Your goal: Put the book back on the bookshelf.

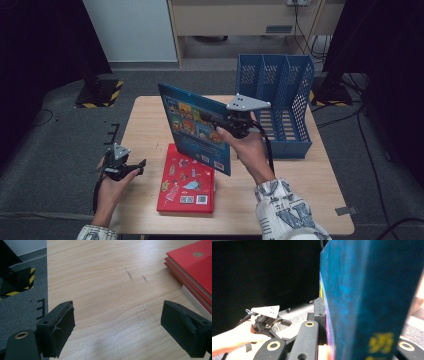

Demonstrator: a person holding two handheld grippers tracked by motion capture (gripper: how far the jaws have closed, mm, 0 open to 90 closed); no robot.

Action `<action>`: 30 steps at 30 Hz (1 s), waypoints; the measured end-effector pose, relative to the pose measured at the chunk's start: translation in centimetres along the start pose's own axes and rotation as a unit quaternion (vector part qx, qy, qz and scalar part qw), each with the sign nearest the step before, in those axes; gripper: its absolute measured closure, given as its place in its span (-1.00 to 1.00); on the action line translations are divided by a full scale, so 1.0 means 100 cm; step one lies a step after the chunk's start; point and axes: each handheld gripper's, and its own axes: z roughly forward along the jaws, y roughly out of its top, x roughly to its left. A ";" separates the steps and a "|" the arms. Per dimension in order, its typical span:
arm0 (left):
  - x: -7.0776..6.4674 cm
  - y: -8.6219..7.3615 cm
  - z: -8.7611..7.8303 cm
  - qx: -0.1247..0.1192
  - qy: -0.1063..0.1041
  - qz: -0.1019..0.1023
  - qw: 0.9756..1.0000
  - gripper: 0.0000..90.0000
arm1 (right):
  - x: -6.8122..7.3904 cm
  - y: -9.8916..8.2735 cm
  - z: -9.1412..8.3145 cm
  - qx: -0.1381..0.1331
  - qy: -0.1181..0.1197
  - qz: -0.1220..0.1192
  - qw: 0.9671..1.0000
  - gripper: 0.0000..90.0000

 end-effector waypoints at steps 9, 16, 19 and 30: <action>0.003 -0.004 0.003 0.010 0.005 0.000 1.000 -0.78 | 0.000 0.006 -0.014 -0.007 -0.017 0.004 1.000 0.85; 0.003 -0.007 0.005 0.018 0.007 0.002 1.000 -0.80 | 0.000 0.011 -0.024 -0.013 -0.034 0.010 0.999 0.85; 0.002 -0.007 0.005 0.019 0.007 0.003 1.000 -0.80 | -0.001 0.014 -0.027 -0.015 -0.037 0.012 0.999 0.85; 0.003 -0.009 0.007 0.026 0.009 0.003 1.000 -0.80 | -0.005 0.024 -0.044 -0.030 -0.057 0.022 0.998 0.85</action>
